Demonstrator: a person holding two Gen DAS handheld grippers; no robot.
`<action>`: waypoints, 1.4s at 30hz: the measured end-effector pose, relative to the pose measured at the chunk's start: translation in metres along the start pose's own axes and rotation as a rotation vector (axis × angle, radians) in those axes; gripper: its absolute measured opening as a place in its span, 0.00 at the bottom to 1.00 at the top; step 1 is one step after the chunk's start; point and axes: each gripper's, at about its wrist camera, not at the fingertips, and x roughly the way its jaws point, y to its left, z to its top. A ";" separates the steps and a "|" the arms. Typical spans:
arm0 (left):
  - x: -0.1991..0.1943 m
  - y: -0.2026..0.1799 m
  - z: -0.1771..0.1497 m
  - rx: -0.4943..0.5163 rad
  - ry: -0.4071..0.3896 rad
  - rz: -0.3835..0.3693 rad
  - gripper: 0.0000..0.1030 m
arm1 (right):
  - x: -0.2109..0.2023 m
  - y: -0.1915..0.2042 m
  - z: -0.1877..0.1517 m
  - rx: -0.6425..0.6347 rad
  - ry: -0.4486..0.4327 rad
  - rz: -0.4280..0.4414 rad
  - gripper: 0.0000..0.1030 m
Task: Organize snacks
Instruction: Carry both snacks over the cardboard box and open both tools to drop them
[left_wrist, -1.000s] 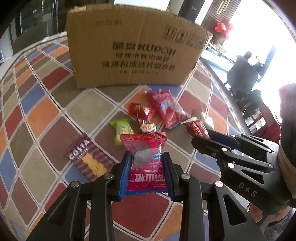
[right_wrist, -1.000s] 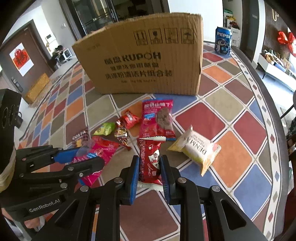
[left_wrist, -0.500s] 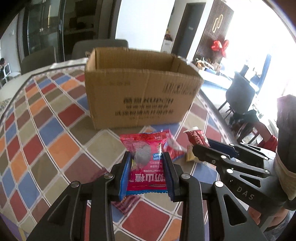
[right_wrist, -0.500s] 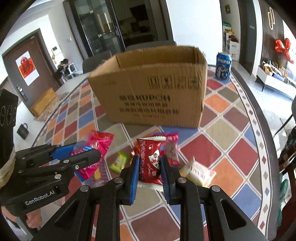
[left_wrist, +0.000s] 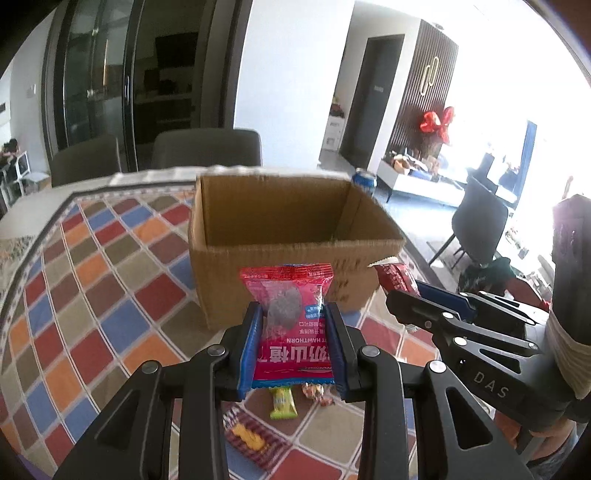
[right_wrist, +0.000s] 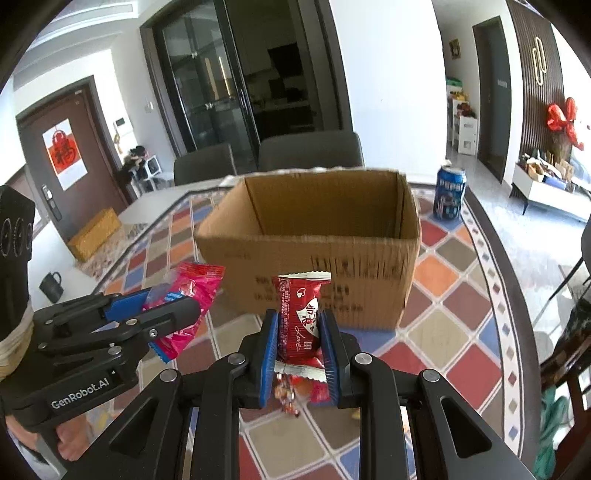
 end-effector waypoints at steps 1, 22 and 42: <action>-0.001 0.000 0.005 0.004 -0.010 0.002 0.32 | -0.001 0.000 0.004 0.002 -0.008 0.000 0.23; 0.023 0.009 0.069 0.041 -0.069 0.028 0.32 | 0.009 -0.009 0.071 -0.010 -0.106 -0.027 0.23; 0.092 0.027 0.094 0.024 0.011 0.056 0.35 | 0.067 -0.029 0.092 0.006 -0.035 -0.074 0.24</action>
